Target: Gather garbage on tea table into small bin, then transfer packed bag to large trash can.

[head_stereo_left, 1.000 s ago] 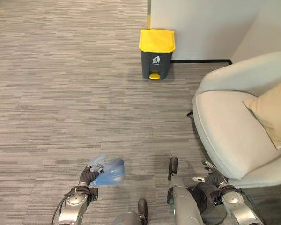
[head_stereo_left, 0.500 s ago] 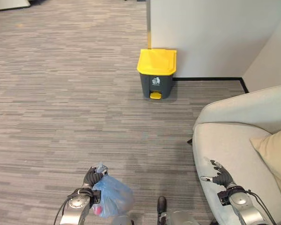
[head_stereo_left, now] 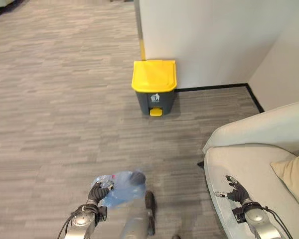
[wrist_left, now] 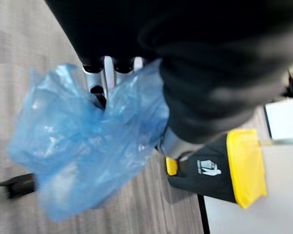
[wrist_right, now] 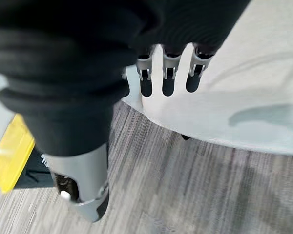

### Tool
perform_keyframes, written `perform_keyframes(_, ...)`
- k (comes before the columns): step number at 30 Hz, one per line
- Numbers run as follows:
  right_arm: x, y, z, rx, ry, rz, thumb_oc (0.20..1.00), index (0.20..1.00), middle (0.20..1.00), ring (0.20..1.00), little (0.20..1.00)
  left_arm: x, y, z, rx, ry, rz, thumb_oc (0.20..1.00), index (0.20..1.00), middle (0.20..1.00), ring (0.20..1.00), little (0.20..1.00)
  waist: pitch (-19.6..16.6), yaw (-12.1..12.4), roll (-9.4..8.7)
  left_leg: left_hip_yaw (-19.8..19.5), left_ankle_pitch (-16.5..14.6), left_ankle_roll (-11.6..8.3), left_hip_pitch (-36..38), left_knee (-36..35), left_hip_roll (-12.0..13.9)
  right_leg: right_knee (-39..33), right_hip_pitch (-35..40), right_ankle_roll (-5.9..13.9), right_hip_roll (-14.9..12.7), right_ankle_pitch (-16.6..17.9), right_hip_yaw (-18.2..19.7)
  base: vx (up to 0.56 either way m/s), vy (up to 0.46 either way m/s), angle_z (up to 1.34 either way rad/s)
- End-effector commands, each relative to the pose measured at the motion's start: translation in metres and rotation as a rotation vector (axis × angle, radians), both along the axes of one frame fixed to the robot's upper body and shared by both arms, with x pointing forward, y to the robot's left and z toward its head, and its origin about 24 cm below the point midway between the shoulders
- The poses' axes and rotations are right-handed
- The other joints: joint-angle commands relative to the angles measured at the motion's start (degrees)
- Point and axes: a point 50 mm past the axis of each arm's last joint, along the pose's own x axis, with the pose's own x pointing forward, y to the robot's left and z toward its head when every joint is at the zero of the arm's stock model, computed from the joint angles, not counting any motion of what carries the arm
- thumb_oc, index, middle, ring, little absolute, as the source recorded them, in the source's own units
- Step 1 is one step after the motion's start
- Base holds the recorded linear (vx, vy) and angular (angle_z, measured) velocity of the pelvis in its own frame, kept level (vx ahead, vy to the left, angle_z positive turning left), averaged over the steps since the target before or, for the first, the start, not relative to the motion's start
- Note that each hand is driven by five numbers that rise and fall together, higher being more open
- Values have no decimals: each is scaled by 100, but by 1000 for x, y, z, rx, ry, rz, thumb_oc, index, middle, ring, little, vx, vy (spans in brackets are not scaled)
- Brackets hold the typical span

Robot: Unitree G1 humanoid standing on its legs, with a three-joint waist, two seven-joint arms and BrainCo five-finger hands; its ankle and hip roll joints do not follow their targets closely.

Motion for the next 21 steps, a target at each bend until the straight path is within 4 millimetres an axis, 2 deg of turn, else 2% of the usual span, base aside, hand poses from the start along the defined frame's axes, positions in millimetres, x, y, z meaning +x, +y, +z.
perform_keyframes(1,26,4,22,-17,-115,59,1000,1000,1000,1000,1000,12,19,26,69,-118,-5,200,200,200,200,200,-65,289,-168,-76,-966,-670,-143,751,196,-20,-668,222,-666,866,416,268,186,3)
perform_keyframes(3,30,6,24,-8,-131,60,1000,1000,1000,1000,1000,16,22,30,85,-130,-1,200,200,200,200,200,-59,284,-154,-73,-1049,-571,19,612,116,473,-956,314,-684,1096,497,279,190,-9)
perform_keyframes(5,31,7,24,-3,-133,58,1000,1000,1000,1000,1000,18,22,30,88,-134,-7,200,200,200,200,200,-45,229,-93,-112,-1106,-535,271,441,103,739,-1301,280,-571,1179,492,264,112,-12)
perform_keyframes(9,31,7,24,2,-132,56,1000,1000,1000,1000,1000,19,23,29,93,-130,-7,200,200,200,200,200,88,-21,87,-210,-1315,-567,882,226,131,530,-2049,154,-295,983,150,300,56,12)
perform_keyframes(13,28,6,22,1,-120,54,1000,1000,1000,1000,1000,19,22,27,91,-118,-5,200,200,200,200,200,199,-167,89,-378,-1498,-625,1301,222,64,27,-2330,170,-214,1136,-65,299,-55,17)
perform_keyframes(14,24,4,19,-9,-100,53,1000,1000,1000,1000,1000,18,22,25,94,-107,0,200,200,200,200,200,229,-245,80,-449,-1545,-704,1514,218,97,-197,-2474,208,-230,1222,-205,285,-129,20)
perform_keyframes(16,20,2,17,-11,-90,50,1000,1000,1000,1000,1000,18,19,25,86,-115,-15,200,200,200,200,200,225,-307,67,-606,-1558,-803,1642,312,119,-121,-2465,192,-220,1265,-157,361,-216,74)
perform_keyframes(18,15,-2,16,-13,-83,36,1000,1000,1000,1000,1000,13,18,23,75,-105,-17,200,200,200,200,200,94,-344,107,-698,-1498,-955,1761,407,247,-14,-2297,33,-182,1202,-201,345,-246,123)
perform_keyframes(21,13,-9,18,-10,-95,4,1000,1000,1000,1000,1000,10,18,20,71,-89,-12,200,200,200,200,200,-6,-383,160,-700,-1093,-1217,1621,910,480,-117,-2042,-125,-75,1053,-246,212,-184,54)
